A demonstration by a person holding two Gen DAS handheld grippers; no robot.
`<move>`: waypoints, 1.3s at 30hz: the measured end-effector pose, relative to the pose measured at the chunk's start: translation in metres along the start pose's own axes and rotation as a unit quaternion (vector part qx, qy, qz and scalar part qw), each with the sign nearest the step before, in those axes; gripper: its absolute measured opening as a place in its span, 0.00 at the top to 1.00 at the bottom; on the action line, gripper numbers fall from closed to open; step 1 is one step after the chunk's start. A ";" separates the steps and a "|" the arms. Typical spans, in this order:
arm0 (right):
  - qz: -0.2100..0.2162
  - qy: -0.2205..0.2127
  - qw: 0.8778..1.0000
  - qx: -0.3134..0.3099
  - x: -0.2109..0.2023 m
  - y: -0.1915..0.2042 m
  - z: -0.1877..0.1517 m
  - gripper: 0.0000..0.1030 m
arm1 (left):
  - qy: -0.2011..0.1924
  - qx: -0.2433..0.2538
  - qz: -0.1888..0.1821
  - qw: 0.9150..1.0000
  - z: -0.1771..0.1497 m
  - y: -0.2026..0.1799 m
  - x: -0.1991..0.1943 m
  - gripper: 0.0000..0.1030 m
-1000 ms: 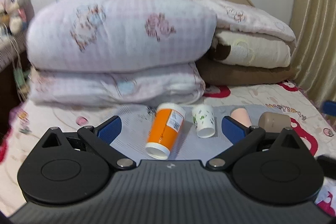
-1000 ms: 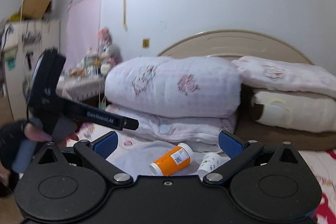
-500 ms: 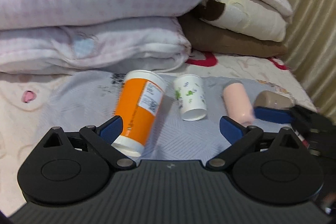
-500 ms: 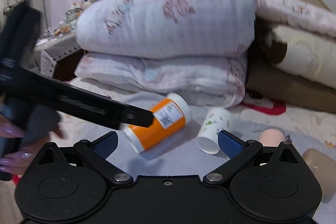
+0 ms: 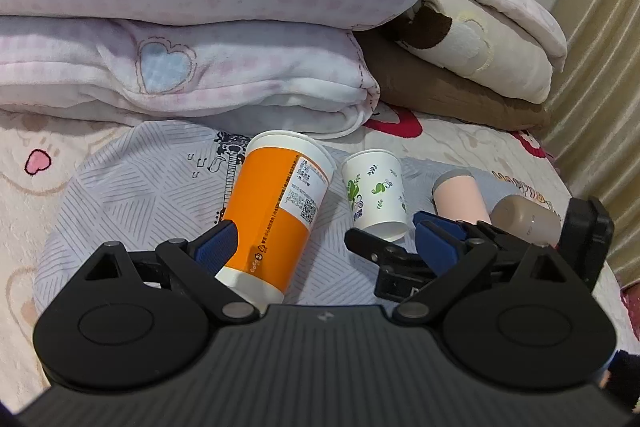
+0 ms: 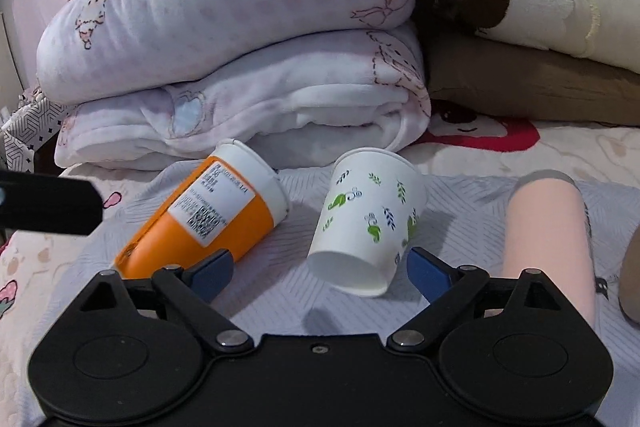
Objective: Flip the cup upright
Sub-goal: 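Move the right gripper toward the tipped white paper cup and straddle its rim, then close the right gripper on the cup rim and lift it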
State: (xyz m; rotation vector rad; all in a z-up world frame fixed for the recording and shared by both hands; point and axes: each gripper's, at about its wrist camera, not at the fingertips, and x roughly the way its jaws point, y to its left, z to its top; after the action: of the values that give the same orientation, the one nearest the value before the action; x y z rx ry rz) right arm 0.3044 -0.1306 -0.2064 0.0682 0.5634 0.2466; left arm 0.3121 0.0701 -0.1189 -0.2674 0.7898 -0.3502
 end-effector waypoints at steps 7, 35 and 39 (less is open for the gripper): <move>-0.032 0.008 0.999 0.018 0.014 -0.005 0.000 0.26 | -0.002 -0.001 0.008 1.000 -0.002 -0.001 0.000 0.07; -0.022 -0.013 0.999 0.029 -0.139 -0.013 -0.093 0.39 | 0.109 -0.013 -0.085 0.990 -0.070 -0.092 -0.003 0.07; -0.036 -0.007 0.998 0.042 -0.153 -0.018 -0.099 0.39 | 0.130 -0.024 -0.085 0.988 -0.086 -0.102 0.009 0.07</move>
State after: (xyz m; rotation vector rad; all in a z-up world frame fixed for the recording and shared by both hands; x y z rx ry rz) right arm 0.1304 -0.1863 -0.2129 0.1298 0.5610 0.1518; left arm 0.2339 -0.0347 -0.1458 -0.3385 1.0366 -0.5345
